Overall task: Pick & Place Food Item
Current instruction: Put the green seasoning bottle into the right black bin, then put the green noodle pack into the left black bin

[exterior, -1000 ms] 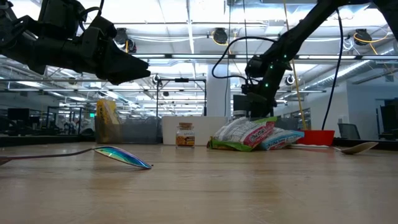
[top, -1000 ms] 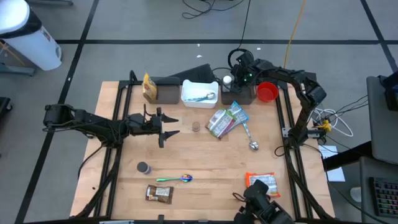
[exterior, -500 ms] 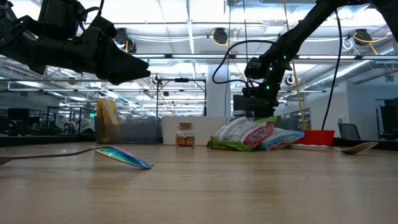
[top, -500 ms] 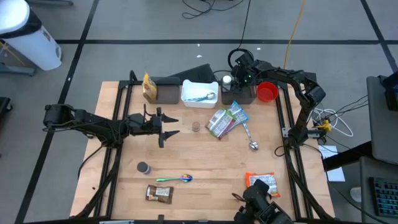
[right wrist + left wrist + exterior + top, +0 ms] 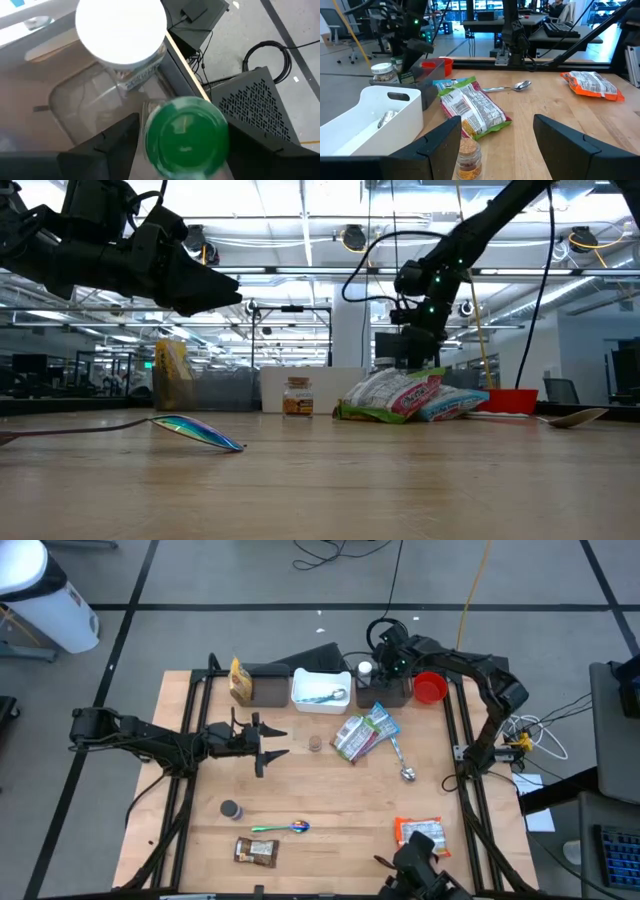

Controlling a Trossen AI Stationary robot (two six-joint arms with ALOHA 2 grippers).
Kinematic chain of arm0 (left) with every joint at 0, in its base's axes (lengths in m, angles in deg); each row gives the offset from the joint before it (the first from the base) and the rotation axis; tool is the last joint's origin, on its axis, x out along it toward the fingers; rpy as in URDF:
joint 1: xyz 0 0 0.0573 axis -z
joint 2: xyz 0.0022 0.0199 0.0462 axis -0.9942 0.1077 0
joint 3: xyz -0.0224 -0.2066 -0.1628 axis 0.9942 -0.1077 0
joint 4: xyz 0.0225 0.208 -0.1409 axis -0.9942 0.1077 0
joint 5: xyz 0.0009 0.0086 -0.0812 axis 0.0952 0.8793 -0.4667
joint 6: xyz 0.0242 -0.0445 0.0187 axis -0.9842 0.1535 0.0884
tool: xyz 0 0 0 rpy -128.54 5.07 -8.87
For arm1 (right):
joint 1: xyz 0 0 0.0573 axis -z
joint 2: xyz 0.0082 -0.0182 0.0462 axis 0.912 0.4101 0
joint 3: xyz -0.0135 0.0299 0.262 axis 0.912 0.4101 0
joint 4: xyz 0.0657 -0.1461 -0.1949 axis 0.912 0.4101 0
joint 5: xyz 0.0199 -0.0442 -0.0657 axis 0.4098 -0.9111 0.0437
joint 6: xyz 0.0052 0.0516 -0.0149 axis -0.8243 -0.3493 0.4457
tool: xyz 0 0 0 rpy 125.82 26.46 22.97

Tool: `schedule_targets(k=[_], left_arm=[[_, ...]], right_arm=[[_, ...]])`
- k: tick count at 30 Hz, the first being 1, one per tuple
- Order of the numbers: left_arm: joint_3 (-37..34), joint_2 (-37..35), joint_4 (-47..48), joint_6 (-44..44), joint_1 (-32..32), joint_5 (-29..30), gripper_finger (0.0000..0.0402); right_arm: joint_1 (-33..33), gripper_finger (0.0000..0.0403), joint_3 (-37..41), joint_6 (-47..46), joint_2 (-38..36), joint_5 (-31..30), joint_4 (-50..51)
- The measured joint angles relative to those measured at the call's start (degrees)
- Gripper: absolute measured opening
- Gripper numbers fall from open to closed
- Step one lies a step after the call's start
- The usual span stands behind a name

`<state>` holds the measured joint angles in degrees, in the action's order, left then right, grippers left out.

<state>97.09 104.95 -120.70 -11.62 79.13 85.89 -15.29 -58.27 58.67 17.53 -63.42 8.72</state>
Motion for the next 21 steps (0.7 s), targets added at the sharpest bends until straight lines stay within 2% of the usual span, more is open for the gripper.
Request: schedule_targets(k=[11,14,17,21], left_arm=[[0.00,0.00,0.00,-0.29,0.00,0.00,0.0257],[0.00,0.00,-0.07,-0.33,0.00,0.52,0.0257],[0.00,0.00,-0.13,-0.31,0.00,1.74,0.0257],[0.07,-0.01,-0.54,0.04,0.00,1.92,0.0257]], right_arm=[[-1.29,0.0252,0.00,-0.05,-8.90,-0.27,1.30],[-1.50,0.0252,0.00,-5.43,-12.41,0.08,1.43],[-1.60,0.0252,0.22,-14.79,-15.63,5.15,1.07],[-3.27,0.0251,5.42,-19.89,-19.89,17.03,-3.64]])
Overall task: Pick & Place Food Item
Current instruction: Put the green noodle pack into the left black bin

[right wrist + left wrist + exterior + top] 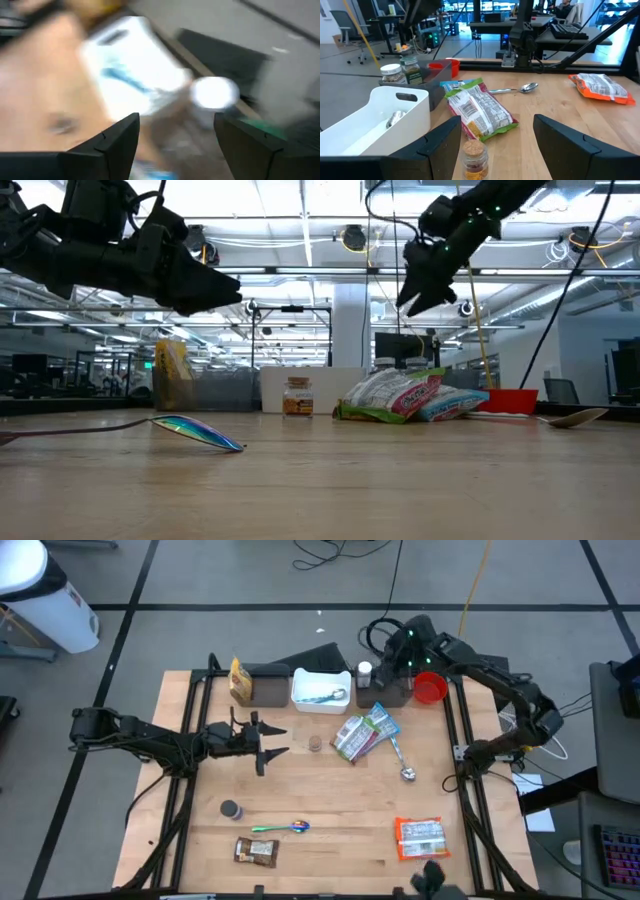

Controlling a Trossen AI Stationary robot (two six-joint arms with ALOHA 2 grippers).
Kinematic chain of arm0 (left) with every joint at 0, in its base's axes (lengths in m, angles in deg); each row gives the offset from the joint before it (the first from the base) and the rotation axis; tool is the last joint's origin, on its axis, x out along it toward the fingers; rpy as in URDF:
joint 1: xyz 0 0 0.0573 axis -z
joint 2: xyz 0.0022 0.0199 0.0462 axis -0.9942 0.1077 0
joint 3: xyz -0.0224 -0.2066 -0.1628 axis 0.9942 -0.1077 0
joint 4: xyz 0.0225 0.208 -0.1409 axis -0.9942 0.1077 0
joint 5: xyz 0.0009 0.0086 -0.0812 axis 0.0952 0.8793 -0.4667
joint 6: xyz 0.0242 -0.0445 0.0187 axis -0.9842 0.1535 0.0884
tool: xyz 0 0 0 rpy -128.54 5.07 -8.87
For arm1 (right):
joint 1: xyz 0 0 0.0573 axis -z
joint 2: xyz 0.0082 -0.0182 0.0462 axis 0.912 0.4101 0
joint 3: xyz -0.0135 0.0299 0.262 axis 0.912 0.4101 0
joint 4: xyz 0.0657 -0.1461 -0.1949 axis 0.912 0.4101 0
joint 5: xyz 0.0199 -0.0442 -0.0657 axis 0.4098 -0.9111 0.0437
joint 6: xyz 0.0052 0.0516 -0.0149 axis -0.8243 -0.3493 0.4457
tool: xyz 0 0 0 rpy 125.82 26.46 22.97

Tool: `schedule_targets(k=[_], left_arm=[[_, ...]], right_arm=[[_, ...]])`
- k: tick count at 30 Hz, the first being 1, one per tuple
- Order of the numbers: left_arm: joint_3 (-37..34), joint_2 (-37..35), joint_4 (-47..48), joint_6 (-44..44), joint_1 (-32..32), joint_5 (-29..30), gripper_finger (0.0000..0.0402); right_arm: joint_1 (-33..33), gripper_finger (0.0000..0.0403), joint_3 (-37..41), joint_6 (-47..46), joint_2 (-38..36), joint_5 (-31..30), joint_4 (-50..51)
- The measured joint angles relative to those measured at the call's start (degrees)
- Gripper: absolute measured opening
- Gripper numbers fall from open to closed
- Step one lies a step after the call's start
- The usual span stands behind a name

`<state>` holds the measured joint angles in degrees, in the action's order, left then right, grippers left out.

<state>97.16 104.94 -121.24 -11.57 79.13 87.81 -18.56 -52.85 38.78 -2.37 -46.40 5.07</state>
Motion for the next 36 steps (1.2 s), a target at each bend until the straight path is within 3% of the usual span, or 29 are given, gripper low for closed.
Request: schedule_targets(k=[5,9,15,20,28,33,36], left_arm=[[0.02,-0.02,-0.05,-0.04,0.00,0.01,0.0257],[0.04,-0.02,-0.10,-0.04,0.00,0.03,0.0257],[0.11,-0.02,-3.39,0.02,0.00,0.05,0.0257],[0.11,-0.02,-6.14,0.09,0.00,0.08,0.0257],[0.11,-0.02,-6.19,2.02,0.00,0.08,0.0257],[0.11,-0.02,-6.02,2.82,0.00,0.07,0.0257],[0.11,-0.02,-6.00,2.80,0.00,0.07,0.0257]], right_arm=[[-5.36,0.0251,14.19,-5.85,-5.57,8.42,-17.80],[-11.12,0.0251,28.14,-13.44,-7.88,8.55,-41.27],[-20.21,0.0251,45.66,-21.86,-6.45,8.52,-84.50],[-26.80,0.0251,52.72,-22.08,-5.44,8.13,-105.20],[-35.99,0.0251,53.87,-18.94,-5.40,0.89,-106.85],[-36.76,0.0251,51.90,-20.33,-5.42,-4.45,-98.11],[-36.71,0.0251,48.50,-19.70,-5.37,-8.23,-83.29]])
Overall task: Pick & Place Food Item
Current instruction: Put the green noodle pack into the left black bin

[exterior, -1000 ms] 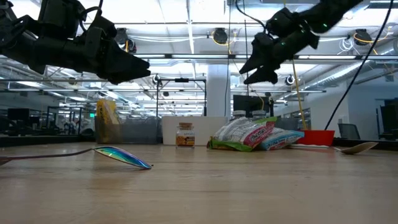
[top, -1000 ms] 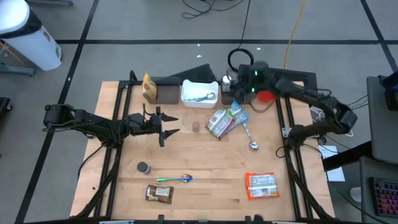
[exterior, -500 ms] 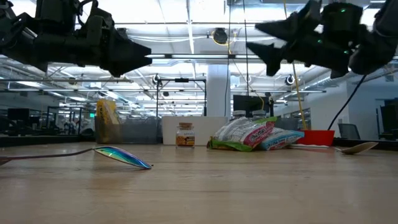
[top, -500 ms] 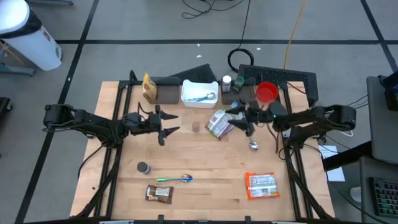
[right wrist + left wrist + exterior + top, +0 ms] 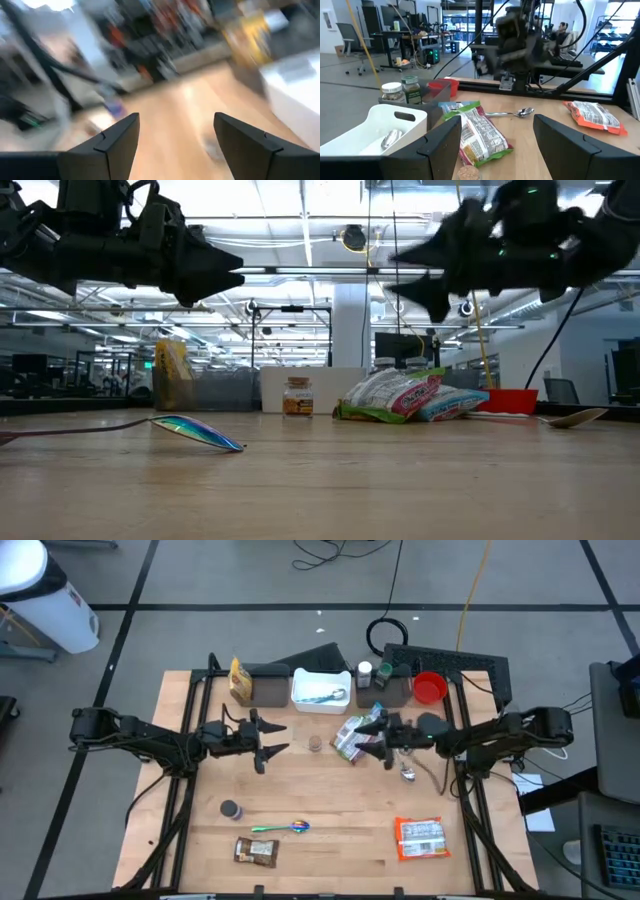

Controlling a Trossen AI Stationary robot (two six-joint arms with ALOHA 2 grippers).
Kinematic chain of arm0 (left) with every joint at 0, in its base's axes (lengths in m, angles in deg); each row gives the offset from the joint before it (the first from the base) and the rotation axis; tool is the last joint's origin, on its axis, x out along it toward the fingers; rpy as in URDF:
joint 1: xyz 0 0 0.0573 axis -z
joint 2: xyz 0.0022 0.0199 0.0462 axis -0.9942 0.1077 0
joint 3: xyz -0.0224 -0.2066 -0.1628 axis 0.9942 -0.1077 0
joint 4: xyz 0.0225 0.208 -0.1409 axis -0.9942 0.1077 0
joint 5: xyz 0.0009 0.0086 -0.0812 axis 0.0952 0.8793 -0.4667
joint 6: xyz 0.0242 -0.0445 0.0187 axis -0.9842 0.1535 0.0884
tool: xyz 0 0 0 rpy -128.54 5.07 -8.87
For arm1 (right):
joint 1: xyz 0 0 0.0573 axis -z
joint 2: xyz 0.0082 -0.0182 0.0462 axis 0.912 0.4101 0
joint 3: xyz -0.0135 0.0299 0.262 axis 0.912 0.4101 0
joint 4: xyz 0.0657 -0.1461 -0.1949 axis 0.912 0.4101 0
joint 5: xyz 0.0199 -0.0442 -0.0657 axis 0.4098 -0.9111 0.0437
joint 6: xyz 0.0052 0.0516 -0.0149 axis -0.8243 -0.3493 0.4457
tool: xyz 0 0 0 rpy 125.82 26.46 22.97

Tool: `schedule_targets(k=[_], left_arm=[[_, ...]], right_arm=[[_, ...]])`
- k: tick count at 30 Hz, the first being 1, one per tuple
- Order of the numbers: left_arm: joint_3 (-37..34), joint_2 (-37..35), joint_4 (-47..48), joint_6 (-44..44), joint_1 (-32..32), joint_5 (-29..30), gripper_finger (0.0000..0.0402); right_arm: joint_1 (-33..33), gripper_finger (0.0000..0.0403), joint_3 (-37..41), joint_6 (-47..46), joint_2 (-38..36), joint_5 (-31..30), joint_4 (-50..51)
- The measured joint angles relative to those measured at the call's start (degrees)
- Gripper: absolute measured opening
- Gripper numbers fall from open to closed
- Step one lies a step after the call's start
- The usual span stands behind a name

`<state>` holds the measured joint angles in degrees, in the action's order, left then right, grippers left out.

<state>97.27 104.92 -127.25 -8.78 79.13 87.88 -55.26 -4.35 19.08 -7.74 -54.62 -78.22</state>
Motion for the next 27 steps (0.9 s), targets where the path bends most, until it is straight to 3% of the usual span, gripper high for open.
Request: schedule_targets(k=[5,8,13,21,27], left_arm=[[0.00,0.00,0.04,0.00,0.00,-0.02,0.0257],[0.00,0.00,0.26,0.00,0.00,-0.02,0.0257],[0.00,0.00,1.80,-1.16,0.00,0.00,0.0257],[0.00,0.00,2.00,-3.37,0.00,0.92,0.0257],[0.00,0.00,3.29,-3.15,0.00,0.90,0.0257]], right_arm=[[0.85,0.0251,-10.30,7.09,0.04,-8.96,31.91],[2.41,0.0251,-15.62,10.22,0.04,-13.70,44.65],[7.03,0.0251,-19.74,12.33,-0.03,-14.10,50.48],[16.75,0.0251,-21.40,9.74,-0.03,-4.70,62.83],[18.80,0.0251,-21.40,9.68,-0.03,-0.77,69.11]])
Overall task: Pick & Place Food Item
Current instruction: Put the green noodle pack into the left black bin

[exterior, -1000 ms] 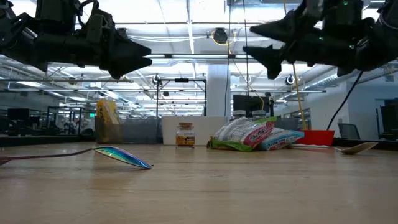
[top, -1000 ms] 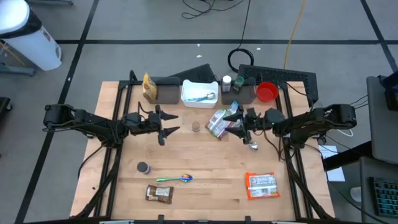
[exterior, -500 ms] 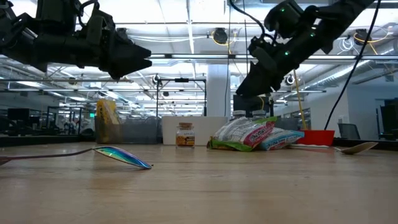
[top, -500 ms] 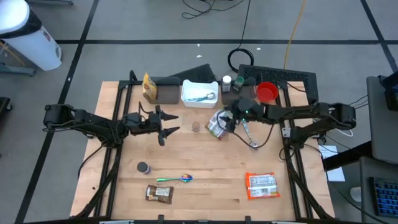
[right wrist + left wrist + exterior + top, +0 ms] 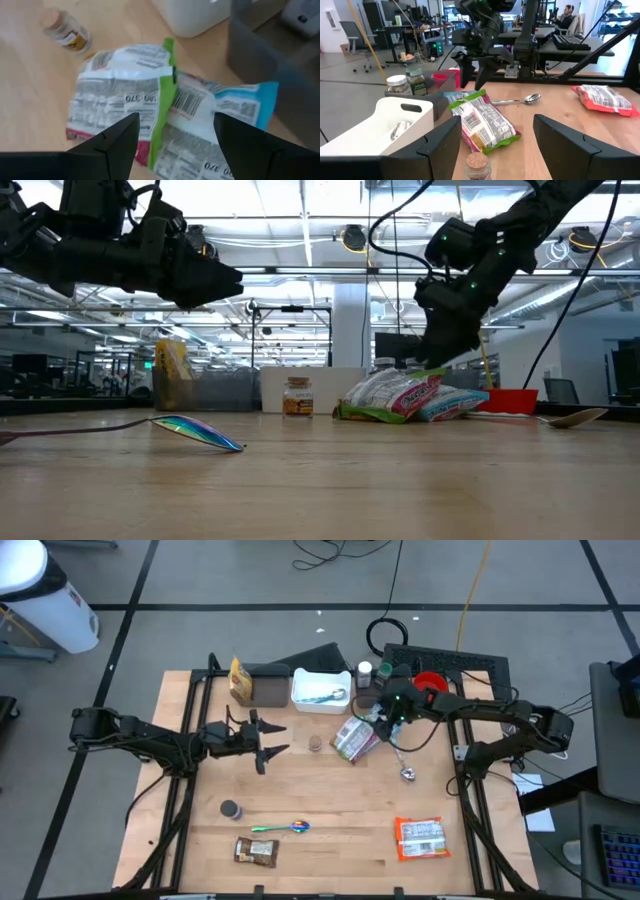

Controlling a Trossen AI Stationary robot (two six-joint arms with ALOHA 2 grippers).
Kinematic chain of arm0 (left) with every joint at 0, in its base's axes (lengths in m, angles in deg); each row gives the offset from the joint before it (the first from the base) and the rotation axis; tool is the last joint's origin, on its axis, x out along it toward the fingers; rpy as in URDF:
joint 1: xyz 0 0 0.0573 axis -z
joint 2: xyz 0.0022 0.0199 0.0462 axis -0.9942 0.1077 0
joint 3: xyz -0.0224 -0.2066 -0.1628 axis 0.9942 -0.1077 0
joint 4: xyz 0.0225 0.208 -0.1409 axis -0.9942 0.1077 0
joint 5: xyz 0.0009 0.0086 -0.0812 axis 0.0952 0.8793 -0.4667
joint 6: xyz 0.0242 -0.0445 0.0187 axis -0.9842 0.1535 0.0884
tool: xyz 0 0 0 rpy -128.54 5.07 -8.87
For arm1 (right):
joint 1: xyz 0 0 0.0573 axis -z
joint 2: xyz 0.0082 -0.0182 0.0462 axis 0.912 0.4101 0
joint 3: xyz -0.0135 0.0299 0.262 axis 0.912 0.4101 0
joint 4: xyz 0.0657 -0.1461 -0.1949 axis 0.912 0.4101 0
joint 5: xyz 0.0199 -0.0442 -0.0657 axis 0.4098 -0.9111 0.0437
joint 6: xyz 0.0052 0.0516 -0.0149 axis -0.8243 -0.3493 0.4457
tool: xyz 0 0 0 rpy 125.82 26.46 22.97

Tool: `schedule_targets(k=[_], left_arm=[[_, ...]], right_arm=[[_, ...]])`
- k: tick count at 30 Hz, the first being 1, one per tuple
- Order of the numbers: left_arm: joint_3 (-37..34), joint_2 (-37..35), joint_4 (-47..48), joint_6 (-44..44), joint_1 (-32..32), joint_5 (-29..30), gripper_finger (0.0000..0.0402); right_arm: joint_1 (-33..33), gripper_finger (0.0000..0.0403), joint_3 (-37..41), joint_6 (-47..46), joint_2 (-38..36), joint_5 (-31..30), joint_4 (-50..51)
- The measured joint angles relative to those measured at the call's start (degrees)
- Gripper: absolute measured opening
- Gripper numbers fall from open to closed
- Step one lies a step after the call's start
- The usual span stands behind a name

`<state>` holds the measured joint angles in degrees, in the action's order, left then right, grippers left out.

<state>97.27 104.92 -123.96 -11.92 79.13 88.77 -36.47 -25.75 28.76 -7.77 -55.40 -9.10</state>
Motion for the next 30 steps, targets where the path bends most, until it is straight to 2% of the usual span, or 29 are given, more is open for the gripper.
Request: schedule_targets(k=[4,12,21,25,30], left_arm=[[0.00,0.00,0.00,0.02,0.00,0.00,0.0257],[0.00,0.00,0.07,0.63,0.00,0.00,0.0257],[0.00,0.00,0.09,1.31,0.00,-0.02,0.0257],[0.00,0.00,0.09,1.40,0.00,-0.02,0.0257],[0.00,0.00,0.09,1.41,-0.02,-0.02,0.0257]], right_arm=[[-0.02,0.0251,0.00,-1.43,0.00,2.85,1.04],[-2.08,0.0251,0.12,-2.94,0.02,2.66,1.79],[-2.56,0.0248,4.58,-5.16,0.02,2.67,-1.11],[-2.56,0.0226,6.88,-6.00,0.02,4.77,-7.01],[-2.54,0.0176,8.67,-7.46,0.02,5.66,-11.37]])
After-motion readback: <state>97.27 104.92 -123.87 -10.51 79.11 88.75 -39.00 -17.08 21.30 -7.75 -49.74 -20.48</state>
